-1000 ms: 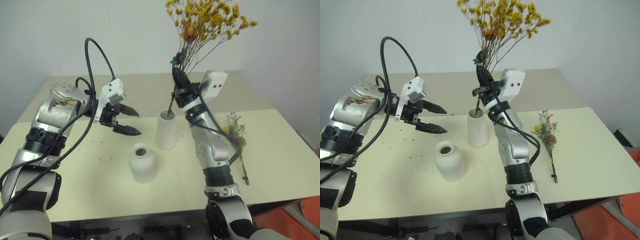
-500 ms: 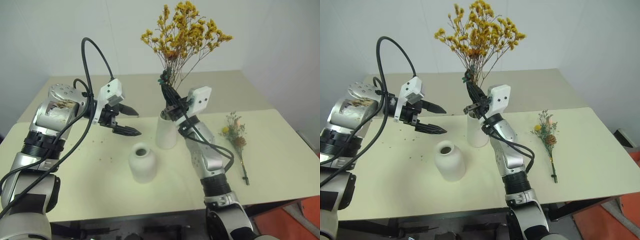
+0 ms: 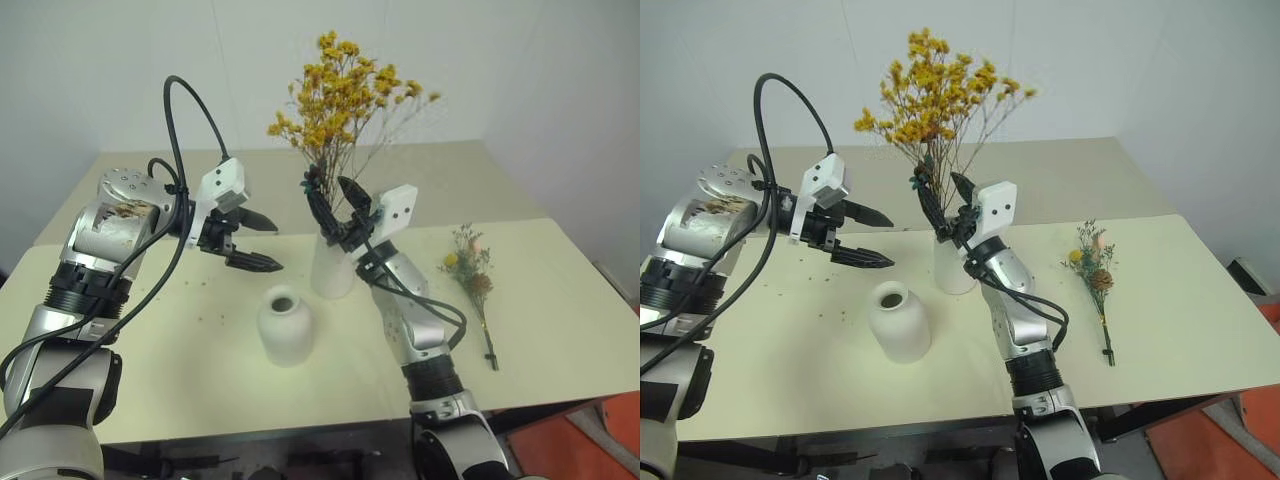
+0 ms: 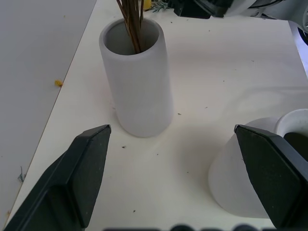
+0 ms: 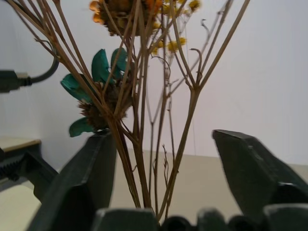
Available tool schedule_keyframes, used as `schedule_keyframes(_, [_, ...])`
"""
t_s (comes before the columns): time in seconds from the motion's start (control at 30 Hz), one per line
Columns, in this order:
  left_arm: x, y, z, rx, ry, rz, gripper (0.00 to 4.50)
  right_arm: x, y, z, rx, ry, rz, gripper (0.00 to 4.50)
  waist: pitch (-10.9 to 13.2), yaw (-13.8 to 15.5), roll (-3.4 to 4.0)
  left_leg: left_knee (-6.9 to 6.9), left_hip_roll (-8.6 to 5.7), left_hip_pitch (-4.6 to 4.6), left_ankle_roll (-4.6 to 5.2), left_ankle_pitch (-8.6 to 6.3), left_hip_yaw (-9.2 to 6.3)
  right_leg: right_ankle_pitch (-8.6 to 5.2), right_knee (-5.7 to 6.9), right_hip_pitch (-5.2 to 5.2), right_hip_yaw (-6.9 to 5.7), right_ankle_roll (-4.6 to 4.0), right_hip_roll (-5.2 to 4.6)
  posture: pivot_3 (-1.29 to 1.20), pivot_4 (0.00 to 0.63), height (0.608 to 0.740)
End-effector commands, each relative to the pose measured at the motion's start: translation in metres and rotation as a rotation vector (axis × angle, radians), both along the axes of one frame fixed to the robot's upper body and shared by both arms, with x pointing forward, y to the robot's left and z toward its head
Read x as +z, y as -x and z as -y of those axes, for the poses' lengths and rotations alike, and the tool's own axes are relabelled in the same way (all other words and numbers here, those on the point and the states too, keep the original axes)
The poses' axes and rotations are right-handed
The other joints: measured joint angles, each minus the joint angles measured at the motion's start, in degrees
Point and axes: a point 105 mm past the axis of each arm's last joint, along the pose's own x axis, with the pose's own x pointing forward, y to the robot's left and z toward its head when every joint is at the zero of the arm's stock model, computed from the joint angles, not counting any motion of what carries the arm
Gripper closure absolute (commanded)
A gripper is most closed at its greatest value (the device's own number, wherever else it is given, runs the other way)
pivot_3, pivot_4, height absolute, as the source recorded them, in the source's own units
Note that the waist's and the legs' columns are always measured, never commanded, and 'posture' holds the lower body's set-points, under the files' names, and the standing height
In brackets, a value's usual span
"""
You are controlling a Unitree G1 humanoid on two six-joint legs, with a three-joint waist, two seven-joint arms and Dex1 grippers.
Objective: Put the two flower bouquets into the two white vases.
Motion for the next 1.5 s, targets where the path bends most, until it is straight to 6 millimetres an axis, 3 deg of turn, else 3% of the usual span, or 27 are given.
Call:
schedule_keyframes(0.03, [0.011, -0.001, 0.001, -0.005, 0.008, 0.051, 0.0, 0.014, 0.01, 0.001, -0.03, 0.03, 0.084, 0.03, 0.0, 0.0, 0.0, 0.0, 0.0, 0.0, 0.0, 0.0, 0.0, 0.0, 0.0, 0.0, 0.0, 0.0, 0.0, 0.0, 0.15, 0.74])
schedule_keyframes(0.33, [0.008, -0.004, 0.004, -0.01, 0.016, 0.052, 0.0, 0.011, 0.006, 0.023, -0.157, 0.084, 0.068, 0.03, 0.0, 0.05, 0.0, 0.0, 0.0, -0.01, 0.0, 0.0, 0.0, 0.0, 0.0, 0.0, 0.0, 0.0, 0.0, 0.0, 0.15, 0.74])
schedule_keyframes(0.53, [0.008, -0.004, 0.005, -0.017, 0.018, 0.052, 0.0, 0.003, 0.021, 0.023, -0.12, 0.178, 0.078, 0.03, 0.0, 0.0, 0.0, 0.01, 0.0, -0.02, 0.0, 0.0, -0.01, 0.0, -0.02, 0.02, 0.0, 0.0, 0.0, 0.0, 0.15, 0.74])
schedule_keyframes(0.67, [0.007, -0.005, 0.006, -0.019, 0.011, 0.053, 0.0, -0.008, 0.024, 0.022, -0.102, 0.334, 0.064, 0.03, 0.0, 0.04, -0.01, 0.01, -0.01, 0.01, 0.0, 0.0, 0.0, 0.0, -0.01, 0.02, 0.02, 0.0, 0.0, 0.0, 0.15, 0.74])
schedule_keyframes(1.07, [0.003, -0.006, 0.005, -0.013, 0.001, 0.047, 0.0, -0.008, 0.031, 0.036, -0.053, 0.541, 0.026, 0.03, 0.0, 0.1, -0.02, 0.01, -0.01, 0.0, 0.0, 0.0, -0.01, 0.0, -0.08, 0.06, 0.0, 0.0, 0.0, 0.0, 0.15, 0.74])
schedule_keyframes(1.2, [0.007, -0.001, 0.003, -0.015, 0.024, 0.036, 0.0, -0.01, 0.036, 0.058, -0.093, 0.566, -0.013, 0.03, -0.01, 0.28, -0.02, 0.02, -0.01, -0.01, 0.0, 0.0, -0.01, 0.0, -0.08, 0.06, 0.0, 0.0, 0.0, 0.0, 0.15, 0.74])
schedule_keyframes(1.33, [0.022, 0.007, 0.006, -0.048, 0.062, 0.054, 0.0, -0.001, 0.046, 0.089, -0.129, 0.451, -0.1, 0.03, -0.01, 0.69, -0.03, 0.02, -0.01, -0.06, 0.01, 0.0, -0.03, 0.0, -0.09, 0.07, -0.02, 0.0, 0.0, 0.0, 0.15, 0.74])
schedule_keyframes(1.5, [0.035, 0.043, 0.018, -0.272, 0.037, 0.104, 0.0, 0.001, 0.062, 0.132, -0.239, 0.494, -0.19, 0.03, -0.01, 1.43, -0.03, 0.03, 0.0, -0.06, 0.01, -0.01, -0.03, 0.0, -0.12, 0.08, -0.04, 0.0, -0.01, 0.0, 0.15, 0.74])
